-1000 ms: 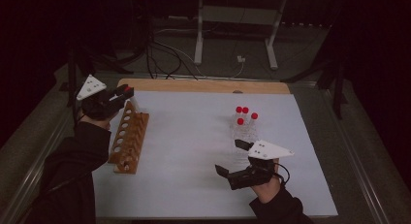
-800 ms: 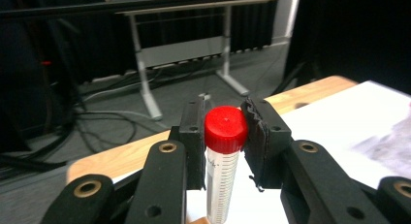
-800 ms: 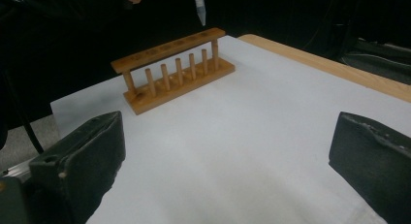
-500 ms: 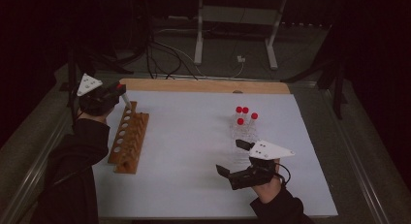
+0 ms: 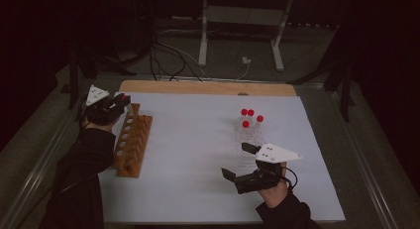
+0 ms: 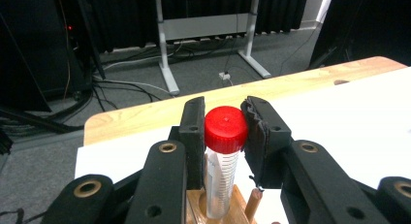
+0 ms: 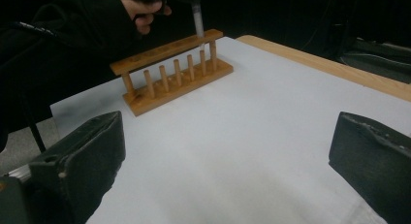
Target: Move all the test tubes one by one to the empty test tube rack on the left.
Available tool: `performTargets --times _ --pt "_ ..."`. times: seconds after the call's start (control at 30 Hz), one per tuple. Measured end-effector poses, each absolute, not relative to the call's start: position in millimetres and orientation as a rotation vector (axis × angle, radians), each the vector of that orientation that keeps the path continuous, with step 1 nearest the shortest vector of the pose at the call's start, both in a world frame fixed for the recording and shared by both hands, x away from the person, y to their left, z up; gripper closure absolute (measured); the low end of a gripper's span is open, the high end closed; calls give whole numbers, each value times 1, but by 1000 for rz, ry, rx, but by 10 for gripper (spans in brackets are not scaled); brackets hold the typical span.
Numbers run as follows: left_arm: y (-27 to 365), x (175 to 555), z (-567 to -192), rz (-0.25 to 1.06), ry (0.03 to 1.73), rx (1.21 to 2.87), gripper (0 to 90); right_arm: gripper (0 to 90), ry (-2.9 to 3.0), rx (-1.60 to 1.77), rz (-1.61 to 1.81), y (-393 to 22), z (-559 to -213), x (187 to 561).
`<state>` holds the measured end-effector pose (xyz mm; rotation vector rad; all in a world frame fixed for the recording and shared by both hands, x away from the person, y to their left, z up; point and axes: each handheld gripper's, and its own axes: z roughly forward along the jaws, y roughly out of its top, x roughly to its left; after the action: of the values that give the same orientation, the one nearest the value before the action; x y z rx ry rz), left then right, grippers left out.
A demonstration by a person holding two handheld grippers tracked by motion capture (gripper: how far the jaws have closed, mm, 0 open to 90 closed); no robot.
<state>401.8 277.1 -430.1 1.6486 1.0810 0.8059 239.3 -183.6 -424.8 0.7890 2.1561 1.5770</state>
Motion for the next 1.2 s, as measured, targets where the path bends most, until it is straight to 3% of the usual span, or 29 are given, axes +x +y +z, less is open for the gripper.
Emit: performTargets --times 0.97,1.2 --pt "279 407 -453 745 1130 1700 701 0 2149 792 1590 -187 -421 238" --pt "280 401 -446 715 1137 1702 328 0 2148 802 1589 -190 -420 239"
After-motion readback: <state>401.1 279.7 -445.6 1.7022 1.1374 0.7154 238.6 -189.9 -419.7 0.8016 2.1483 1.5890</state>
